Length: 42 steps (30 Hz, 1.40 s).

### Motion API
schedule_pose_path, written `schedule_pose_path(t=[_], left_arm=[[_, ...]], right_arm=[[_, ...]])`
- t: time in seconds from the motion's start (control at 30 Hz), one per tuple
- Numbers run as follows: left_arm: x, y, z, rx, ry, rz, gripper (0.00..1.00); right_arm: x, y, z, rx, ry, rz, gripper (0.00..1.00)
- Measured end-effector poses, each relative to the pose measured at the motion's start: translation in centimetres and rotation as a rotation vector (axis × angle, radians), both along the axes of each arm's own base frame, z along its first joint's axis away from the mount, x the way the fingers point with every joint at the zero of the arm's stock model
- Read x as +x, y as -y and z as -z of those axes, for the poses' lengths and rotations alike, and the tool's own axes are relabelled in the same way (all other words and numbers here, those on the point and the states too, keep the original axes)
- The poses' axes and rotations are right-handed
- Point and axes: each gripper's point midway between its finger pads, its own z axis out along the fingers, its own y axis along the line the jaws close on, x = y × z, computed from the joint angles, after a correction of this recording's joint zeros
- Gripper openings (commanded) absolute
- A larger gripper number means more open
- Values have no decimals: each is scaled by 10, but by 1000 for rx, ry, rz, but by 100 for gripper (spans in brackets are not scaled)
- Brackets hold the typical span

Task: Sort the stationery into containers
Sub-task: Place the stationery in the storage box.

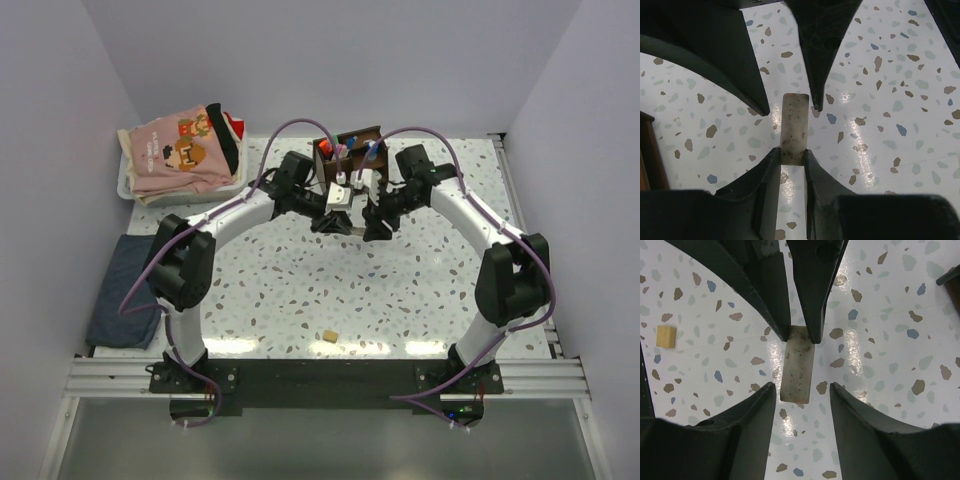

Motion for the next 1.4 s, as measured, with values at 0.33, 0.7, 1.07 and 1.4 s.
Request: schedule_pose_path(t=[0.33,0.7,1.07,1.4], left_arm=[[2,-1,0,1,4,-8,16],[17,-29,16,73,125,-225,48],[57,-70,-30,26,338,-583,48],[53,-82,-14,60,302,-646,48]], right_arm=[[2,-1,1,-9,-9,33,7],[17,18,39,-126,-31,244,0],[85,34,44,-148,34,655,0],[143,49,51,-131,50,972,0]])
